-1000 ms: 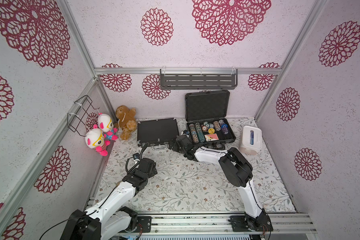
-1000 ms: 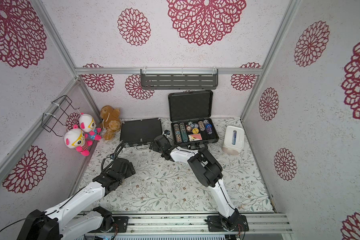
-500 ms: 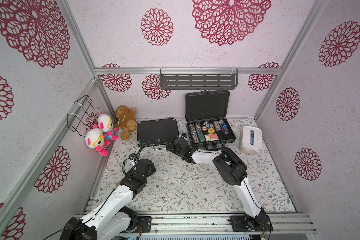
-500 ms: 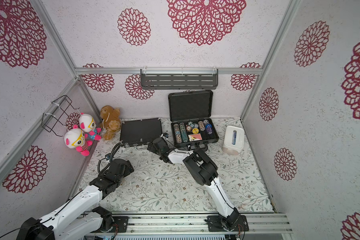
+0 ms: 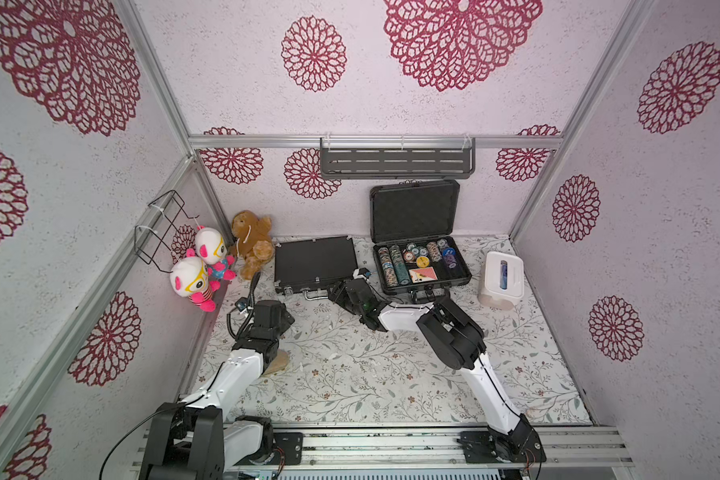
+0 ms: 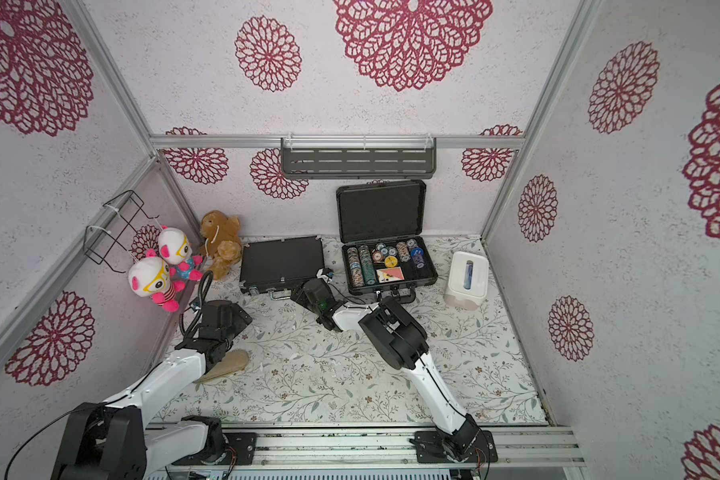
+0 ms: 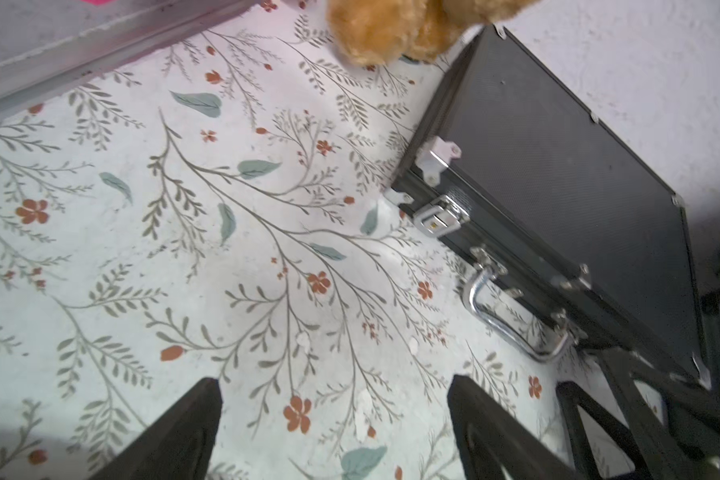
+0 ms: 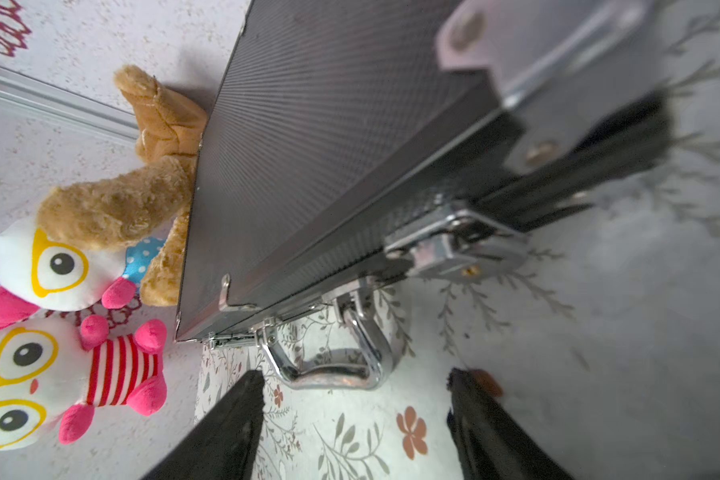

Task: Open the poker set cases
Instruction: Pick up the poker set case from the center of the board.

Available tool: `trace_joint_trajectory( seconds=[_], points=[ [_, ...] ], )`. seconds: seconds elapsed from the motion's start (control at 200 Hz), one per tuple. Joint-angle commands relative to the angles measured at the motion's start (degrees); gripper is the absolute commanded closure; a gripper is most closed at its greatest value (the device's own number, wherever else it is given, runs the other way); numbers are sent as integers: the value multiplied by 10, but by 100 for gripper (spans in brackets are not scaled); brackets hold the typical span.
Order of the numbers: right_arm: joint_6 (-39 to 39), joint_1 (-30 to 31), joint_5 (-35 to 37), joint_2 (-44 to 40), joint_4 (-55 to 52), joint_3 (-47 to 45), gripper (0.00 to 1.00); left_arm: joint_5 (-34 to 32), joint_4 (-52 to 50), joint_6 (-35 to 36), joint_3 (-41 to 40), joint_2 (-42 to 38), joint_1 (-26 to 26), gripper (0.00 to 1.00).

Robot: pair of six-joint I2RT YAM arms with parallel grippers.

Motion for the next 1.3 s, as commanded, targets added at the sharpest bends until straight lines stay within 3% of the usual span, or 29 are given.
trace_joint_trajectory(
  seconds=[0.0, 0.22, 0.635, 0.981, 1.291],
  points=[
    [-34, 4, -29, 35, -8, 22, 27, 28, 42, -21, -21, -24, 16, 10],
    [-29, 4, -37, 71, 7, 53, 27, 34, 81, -35, -44, -73, 18, 11],
    [32, 20, -2, 52, 166, -24, 36, 59, 78, -41, -26, -42, 19, 12],
    [50, 32, 13, 68, 160, -20, 37, 58, 84, -44, -39, -66, 17, 15],
    [126, 34, 64, 86, 130, -10, 42, 50, 78, -45, -46, -89, 17, 15]
  ],
)
